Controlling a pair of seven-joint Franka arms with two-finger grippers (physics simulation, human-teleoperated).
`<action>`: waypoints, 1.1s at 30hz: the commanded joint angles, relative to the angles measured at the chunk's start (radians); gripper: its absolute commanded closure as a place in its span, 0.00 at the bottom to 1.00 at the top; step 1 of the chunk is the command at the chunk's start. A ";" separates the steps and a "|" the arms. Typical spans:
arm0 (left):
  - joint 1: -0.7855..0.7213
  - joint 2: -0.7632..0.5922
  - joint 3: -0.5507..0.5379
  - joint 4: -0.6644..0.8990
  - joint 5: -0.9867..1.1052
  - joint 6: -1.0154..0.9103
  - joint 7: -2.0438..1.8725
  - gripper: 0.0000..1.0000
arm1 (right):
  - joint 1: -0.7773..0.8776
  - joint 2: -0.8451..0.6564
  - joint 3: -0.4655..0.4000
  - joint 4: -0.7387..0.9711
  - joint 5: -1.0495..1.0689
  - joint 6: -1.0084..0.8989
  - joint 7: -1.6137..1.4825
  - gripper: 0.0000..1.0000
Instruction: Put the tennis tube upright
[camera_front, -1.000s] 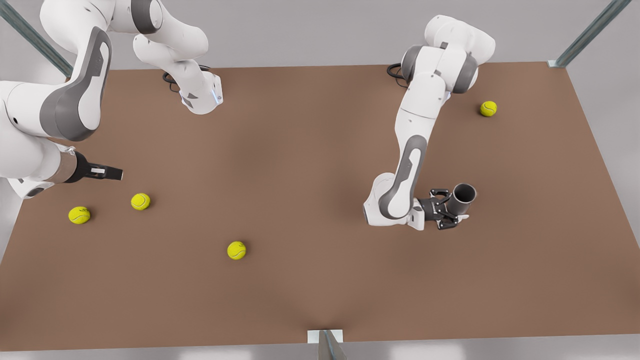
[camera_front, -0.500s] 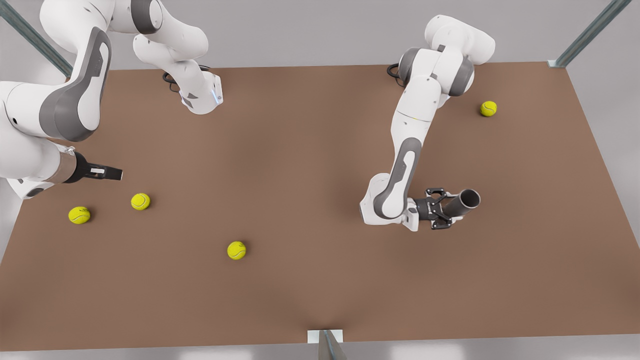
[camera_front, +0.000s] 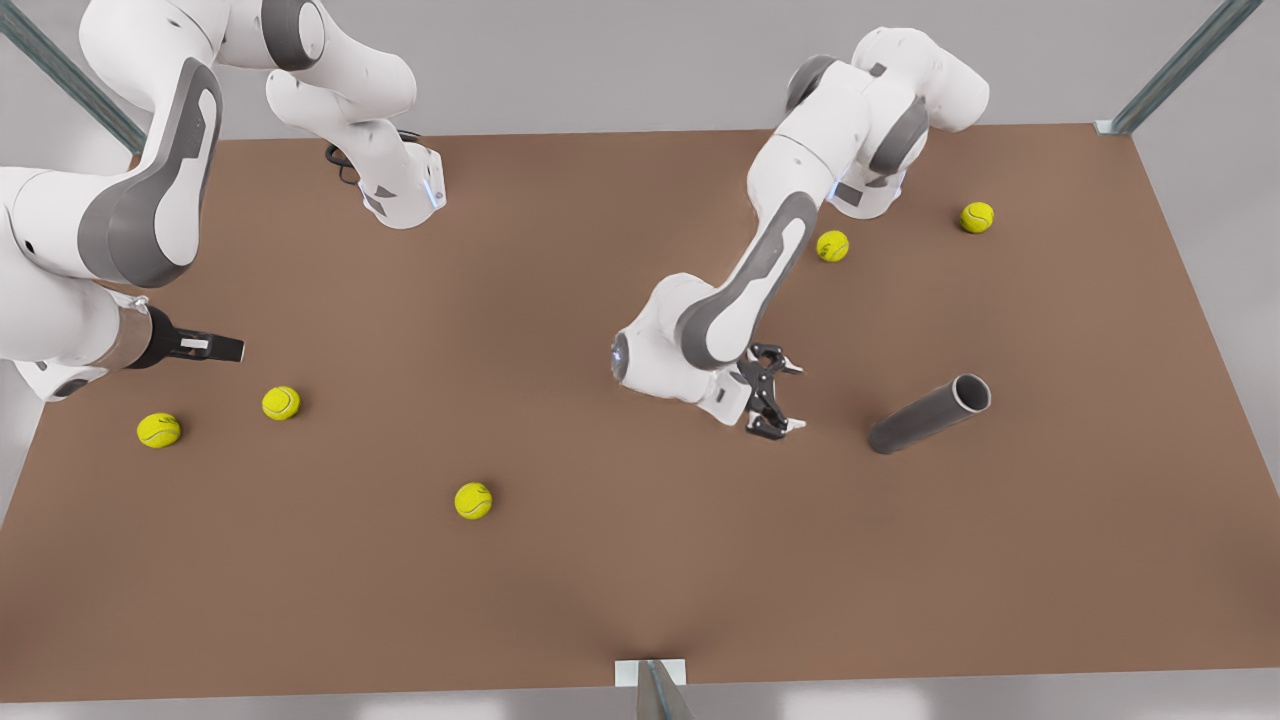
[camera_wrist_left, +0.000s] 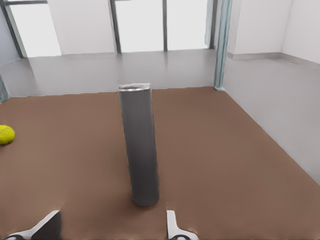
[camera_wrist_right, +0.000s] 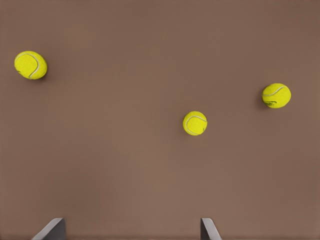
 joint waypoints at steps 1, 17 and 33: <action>0.098 -0.078 -0.004 0.026 -0.370 0.262 1.035 0.00 | 0.000 -0.001 -0.001 0.001 0.001 0.000 -0.019 0.00; 0.483 -0.609 -0.012 -0.215 -0.713 0.253 2.251 0.00 | 0.002 -0.001 -0.001 0.001 -0.002 0.000 -0.018 0.00; 0.483 -0.600 -0.013 -0.217 -0.710 0.261 2.237 0.00 | 0.006 -0.002 0.001 0.007 -0.013 0.013 -0.005 0.00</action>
